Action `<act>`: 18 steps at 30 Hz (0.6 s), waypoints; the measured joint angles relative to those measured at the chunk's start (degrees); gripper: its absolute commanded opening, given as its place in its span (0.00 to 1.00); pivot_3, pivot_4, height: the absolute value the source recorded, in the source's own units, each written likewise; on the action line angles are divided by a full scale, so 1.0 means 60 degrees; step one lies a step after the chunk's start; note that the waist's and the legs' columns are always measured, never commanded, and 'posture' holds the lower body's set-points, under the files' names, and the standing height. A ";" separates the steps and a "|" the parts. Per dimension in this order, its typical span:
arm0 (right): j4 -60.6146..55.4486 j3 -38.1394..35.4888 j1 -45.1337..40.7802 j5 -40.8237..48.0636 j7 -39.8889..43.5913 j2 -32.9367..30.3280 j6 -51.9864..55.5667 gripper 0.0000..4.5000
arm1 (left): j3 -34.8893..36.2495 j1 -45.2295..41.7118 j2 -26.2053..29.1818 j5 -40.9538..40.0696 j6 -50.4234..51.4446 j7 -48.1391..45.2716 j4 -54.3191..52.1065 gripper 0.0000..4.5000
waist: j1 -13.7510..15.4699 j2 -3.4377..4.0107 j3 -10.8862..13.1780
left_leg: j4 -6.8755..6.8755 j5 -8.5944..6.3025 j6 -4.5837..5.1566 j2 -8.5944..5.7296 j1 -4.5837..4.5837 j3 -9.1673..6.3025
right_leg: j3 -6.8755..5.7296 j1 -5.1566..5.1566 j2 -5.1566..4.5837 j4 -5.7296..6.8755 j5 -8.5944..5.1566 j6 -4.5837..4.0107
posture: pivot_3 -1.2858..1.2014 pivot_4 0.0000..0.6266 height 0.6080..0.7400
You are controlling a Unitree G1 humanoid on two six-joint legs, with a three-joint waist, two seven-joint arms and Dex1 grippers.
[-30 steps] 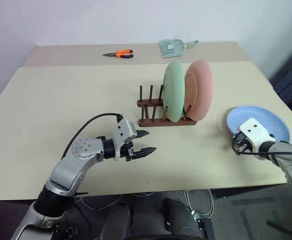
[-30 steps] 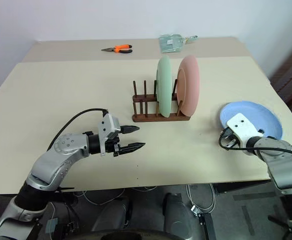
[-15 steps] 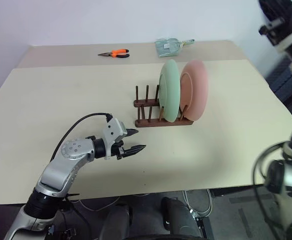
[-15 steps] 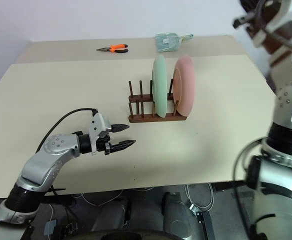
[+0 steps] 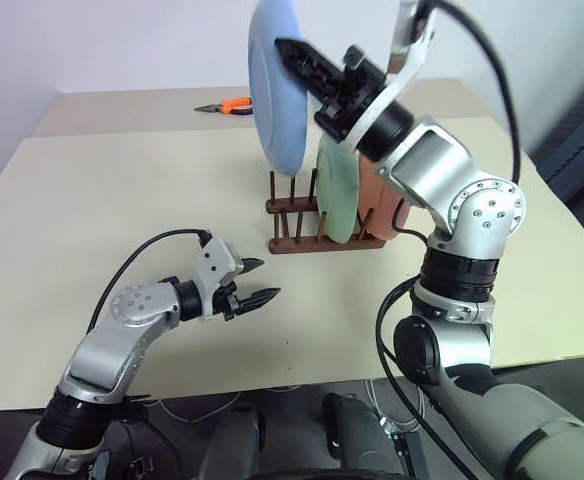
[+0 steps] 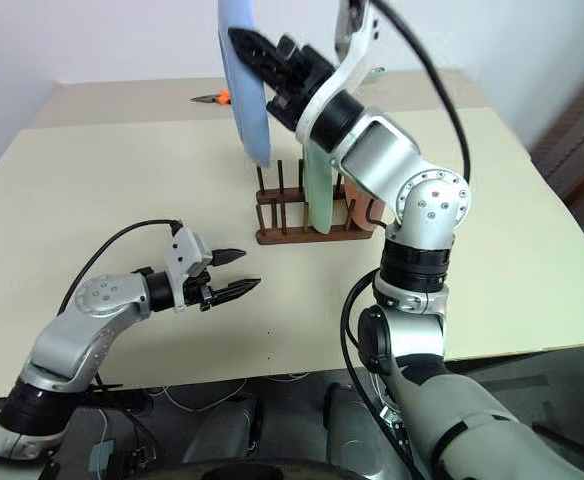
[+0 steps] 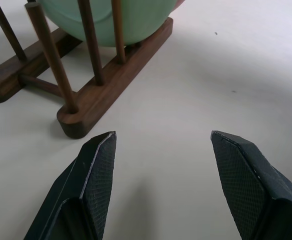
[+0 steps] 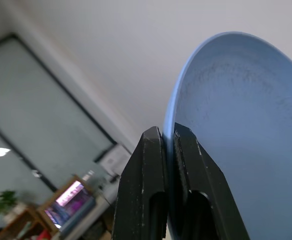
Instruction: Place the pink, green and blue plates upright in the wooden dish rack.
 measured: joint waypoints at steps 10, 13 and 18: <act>-0.0006 0.0301 0.0497 0.0516 -0.1580 0.0167 0.0099 0.01 | 0.0093 0.0133 0.0054 -0.0086 0.0170 0.0136 -0.0293 0.69 | -0.0033 0.0006 0.0002 | 0.0001 0.0000 0.0001 0.0001 0.0000 0.0005 | 0.0002 -0.0005 0.0003 0.0005 0.0000 0.0000 | 0.52 0.24 1.00; 0.0210 0.0298 0.0471 0.0504 -0.1767 0.0185 -0.0061 0.16 | 0.0093 0.0110 0.0058 -0.0085 0.0173 0.0125 -0.0291 0.69 | -0.0031 0.0006 0.0002 | 0.0001 0.0000 0.0001 0.0001 0.0000 0.0005 | 0.0002 -0.0005 0.0004 0.0004 -0.0001 0.0000 | 0.52 0.24 1.00; 0.0535 0.0396 0.0444 0.0138 -0.1732 0.0039 -0.0135 0.63 | 0.0092 -0.0034 0.0056 -0.0084 0.0173 0.0119 -0.0289 0.69 | -0.0038 0.0008 0.0003 | 0.0000 0.0000 0.0001 0.0001 -0.0001 0.0006 | 0.0002 -0.0007 0.0004 0.0004 -0.0001 0.0001 | 0.52 0.24 1.00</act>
